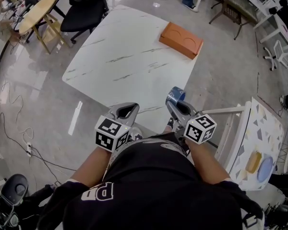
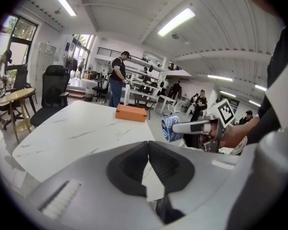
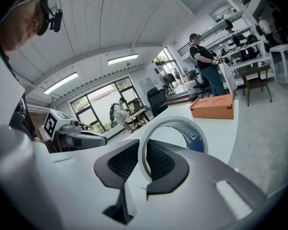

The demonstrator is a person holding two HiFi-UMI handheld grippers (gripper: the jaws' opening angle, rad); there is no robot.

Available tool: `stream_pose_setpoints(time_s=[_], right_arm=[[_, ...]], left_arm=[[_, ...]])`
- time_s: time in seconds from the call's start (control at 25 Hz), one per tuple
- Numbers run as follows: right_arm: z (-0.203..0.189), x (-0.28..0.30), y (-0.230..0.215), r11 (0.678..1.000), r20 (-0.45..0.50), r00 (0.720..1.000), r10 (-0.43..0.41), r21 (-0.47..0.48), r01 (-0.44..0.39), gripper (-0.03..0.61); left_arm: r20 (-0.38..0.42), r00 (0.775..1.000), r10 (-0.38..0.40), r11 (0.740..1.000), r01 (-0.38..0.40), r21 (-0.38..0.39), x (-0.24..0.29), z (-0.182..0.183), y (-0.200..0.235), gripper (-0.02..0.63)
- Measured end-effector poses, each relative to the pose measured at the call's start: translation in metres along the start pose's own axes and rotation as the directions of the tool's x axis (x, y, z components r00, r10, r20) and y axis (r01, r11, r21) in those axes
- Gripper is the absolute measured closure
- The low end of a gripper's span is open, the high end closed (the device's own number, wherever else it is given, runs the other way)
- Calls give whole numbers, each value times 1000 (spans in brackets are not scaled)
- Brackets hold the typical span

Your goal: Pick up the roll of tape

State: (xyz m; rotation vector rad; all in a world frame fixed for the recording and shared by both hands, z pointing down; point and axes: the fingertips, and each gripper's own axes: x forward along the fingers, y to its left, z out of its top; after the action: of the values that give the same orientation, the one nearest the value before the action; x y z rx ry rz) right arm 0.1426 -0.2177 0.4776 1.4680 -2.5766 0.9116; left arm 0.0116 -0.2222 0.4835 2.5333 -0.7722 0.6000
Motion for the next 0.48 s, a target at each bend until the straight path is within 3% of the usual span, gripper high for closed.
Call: stream_pose_setpoints(time_s=[0.48], right_arm=[[-3,2,6,1000,-25,999,28,-13,-28,532]], left_arm=[[14,1000,4,1000,-4,-3,1,8,-4,554]])
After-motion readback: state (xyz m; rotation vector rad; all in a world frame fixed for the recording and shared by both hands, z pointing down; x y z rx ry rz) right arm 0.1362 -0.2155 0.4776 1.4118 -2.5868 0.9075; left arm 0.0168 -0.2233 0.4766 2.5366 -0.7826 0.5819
